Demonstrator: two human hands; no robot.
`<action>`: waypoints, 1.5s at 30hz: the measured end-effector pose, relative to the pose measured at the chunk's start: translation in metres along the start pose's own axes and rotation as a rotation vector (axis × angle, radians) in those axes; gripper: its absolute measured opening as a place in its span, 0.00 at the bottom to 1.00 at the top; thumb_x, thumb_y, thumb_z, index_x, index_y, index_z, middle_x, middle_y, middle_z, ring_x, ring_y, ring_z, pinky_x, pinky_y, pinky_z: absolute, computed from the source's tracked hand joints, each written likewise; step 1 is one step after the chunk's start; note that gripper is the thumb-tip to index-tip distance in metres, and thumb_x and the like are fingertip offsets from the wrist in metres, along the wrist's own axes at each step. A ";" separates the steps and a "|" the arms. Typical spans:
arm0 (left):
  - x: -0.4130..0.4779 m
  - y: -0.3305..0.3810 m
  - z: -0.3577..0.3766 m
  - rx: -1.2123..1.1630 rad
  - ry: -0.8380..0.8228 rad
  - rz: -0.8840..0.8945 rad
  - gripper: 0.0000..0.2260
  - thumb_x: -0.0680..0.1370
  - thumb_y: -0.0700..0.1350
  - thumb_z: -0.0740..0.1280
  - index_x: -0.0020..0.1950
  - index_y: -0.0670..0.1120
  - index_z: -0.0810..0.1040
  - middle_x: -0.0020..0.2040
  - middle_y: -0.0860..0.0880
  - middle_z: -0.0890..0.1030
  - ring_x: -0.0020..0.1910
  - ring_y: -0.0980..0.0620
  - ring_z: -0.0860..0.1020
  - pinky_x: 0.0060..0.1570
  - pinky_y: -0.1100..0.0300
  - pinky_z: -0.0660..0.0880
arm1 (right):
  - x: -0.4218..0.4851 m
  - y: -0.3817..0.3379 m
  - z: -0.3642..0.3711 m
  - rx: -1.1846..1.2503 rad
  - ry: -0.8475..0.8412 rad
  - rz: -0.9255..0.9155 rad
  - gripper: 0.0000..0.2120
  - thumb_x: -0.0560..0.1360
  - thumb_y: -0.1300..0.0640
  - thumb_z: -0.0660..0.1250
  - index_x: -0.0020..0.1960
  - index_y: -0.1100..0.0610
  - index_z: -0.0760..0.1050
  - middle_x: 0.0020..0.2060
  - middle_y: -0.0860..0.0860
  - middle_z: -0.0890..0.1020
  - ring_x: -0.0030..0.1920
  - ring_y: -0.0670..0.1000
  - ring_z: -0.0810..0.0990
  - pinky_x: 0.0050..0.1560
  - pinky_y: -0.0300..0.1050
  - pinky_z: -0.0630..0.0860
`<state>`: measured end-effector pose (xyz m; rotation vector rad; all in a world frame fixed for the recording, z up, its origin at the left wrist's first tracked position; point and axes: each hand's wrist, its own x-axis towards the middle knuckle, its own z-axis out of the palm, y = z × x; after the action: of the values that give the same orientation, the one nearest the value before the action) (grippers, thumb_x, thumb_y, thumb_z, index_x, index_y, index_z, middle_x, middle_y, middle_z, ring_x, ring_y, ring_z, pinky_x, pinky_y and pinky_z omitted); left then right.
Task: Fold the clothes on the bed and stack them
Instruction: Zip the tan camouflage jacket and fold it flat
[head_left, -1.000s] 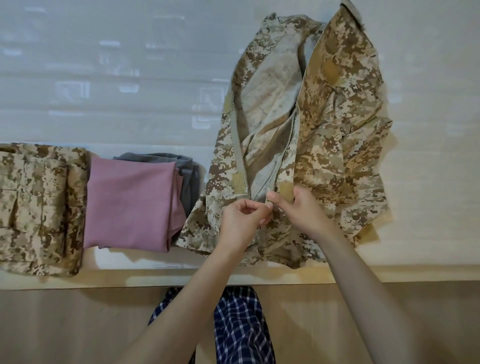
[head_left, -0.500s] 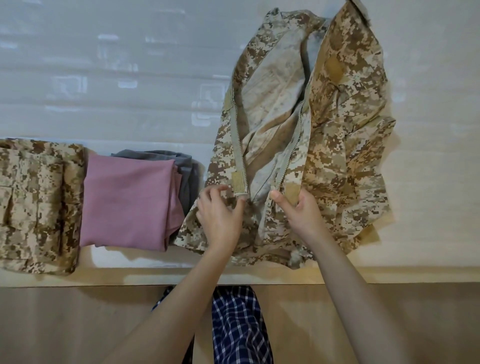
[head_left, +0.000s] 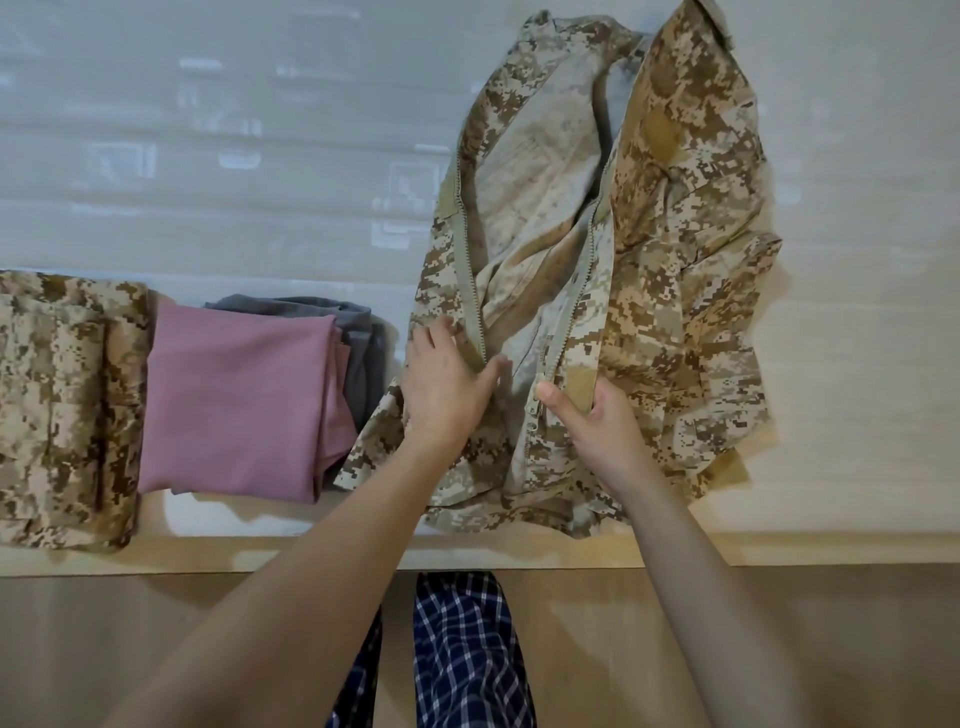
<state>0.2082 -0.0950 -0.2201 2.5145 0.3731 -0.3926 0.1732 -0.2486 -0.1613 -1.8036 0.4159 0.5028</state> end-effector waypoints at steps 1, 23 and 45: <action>0.004 0.003 -0.001 0.002 0.016 0.046 0.30 0.72 0.56 0.70 0.68 0.44 0.65 0.63 0.43 0.71 0.63 0.44 0.69 0.59 0.49 0.70 | 0.000 0.001 -0.001 -0.001 0.002 -0.010 0.11 0.76 0.52 0.67 0.36 0.44 0.70 0.29 0.30 0.76 0.33 0.30 0.74 0.37 0.23 0.68; 0.063 -0.010 -0.068 0.461 -0.479 1.187 0.09 0.75 0.42 0.70 0.55 0.44 0.82 0.56 0.42 0.79 0.50 0.42 0.78 0.41 0.51 0.76 | 0.002 -0.001 -0.017 0.014 -0.028 0.012 0.16 0.74 0.48 0.67 0.35 0.58 0.68 0.29 0.43 0.70 0.30 0.41 0.68 0.33 0.32 0.64; 0.060 -0.011 -0.066 0.508 -0.502 1.226 0.13 0.72 0.30 0.69 0.54 0.41 0.81 0.57 0.42 0.81 0.50 0.41 0.80 0.41 0.48 0.80 | 0.003 0.002 -0.009 0.063 -0.024 0.063 0.21 0.72 0.44 0.68 0.42 0.64 0.71 0.33 0.53 0.72 0.34 0.48 0.70 0.39 0.41 0.68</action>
<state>0.2723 -0.0384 -0.1939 2.4176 -1.5337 -0.5930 0.1760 -0.2579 -0.1620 -1.7267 0.4680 0.5485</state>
